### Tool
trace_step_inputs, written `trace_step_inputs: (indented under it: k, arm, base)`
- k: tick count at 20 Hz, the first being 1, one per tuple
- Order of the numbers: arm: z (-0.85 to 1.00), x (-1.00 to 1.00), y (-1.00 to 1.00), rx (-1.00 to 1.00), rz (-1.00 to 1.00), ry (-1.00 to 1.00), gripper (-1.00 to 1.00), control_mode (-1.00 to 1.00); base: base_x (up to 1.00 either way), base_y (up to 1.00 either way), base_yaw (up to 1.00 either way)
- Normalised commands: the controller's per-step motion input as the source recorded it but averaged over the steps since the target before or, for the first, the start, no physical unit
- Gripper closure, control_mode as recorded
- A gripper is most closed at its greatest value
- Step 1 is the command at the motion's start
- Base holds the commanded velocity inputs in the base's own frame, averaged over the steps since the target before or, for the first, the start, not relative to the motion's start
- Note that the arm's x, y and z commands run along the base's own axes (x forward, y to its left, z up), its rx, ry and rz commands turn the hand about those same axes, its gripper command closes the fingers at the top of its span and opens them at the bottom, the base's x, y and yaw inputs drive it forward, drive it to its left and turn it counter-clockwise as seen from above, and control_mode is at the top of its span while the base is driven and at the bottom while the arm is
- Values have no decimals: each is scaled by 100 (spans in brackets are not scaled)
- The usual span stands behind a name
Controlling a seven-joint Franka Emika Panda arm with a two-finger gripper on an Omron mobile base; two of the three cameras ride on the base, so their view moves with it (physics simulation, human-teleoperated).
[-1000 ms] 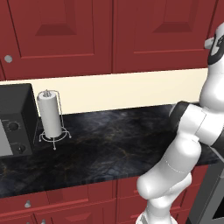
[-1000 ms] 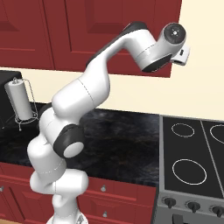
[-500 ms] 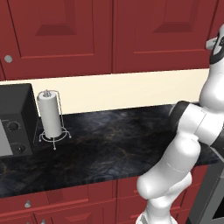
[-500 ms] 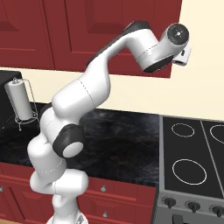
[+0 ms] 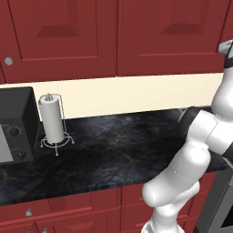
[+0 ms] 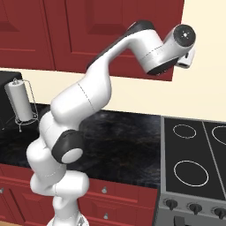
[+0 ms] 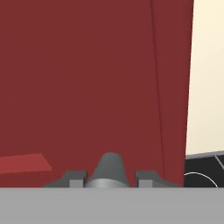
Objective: Open the cabinet, pick the kettle from the cabinet, and place it in the sink.
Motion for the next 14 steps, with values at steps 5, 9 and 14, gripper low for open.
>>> trace_step_inputs:
  k: [5,9,14]
  arm:
    - [0,-38,7,0,0,-5,100,-100]
    - [-1,-39,16,-1,0,-9,100,-100]
    - [0,-41,17,-5,0,-10,100,-100]
  base:
    - [0,0,0]
    - [0,0,0]
    - [0,0,0]
